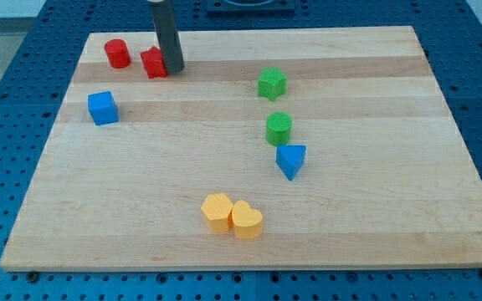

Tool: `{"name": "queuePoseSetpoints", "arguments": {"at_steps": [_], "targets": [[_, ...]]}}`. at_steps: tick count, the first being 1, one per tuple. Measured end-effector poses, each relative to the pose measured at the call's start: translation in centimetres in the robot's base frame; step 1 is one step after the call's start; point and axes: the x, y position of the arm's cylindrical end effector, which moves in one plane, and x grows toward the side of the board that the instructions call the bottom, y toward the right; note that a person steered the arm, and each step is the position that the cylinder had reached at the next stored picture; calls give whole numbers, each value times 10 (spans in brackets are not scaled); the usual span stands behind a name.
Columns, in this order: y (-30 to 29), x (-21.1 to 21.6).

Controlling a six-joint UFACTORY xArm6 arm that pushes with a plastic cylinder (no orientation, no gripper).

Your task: Move the red star closer to the red circle

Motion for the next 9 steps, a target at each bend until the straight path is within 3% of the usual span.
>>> {"name": "queuePoseSetpoints", "arguments": {"at_steps": [7, 8, 9], "targets": [[-43, -67], [7, -34], [36, 26]]}}
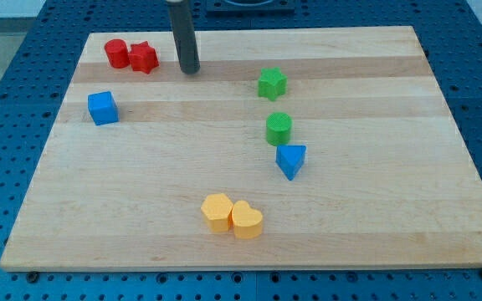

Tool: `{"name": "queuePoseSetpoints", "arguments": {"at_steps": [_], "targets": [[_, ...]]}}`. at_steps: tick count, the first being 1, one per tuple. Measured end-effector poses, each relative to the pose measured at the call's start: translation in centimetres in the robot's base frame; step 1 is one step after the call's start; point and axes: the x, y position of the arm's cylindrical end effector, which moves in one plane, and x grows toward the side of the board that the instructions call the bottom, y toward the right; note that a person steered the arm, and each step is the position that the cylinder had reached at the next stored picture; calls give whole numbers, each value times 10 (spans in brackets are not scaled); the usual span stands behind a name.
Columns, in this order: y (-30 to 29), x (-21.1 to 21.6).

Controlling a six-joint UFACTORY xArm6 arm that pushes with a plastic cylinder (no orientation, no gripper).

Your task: Move the red star closer to the red circle

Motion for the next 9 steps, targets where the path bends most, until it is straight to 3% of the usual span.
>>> {"name": "queuePoseSetpoints", "arguments": {"at_steps": [1, 3, 8, 9], "targets": [[-20, 27], [-50, -9], [-77, -21], [-55, -12]]}}
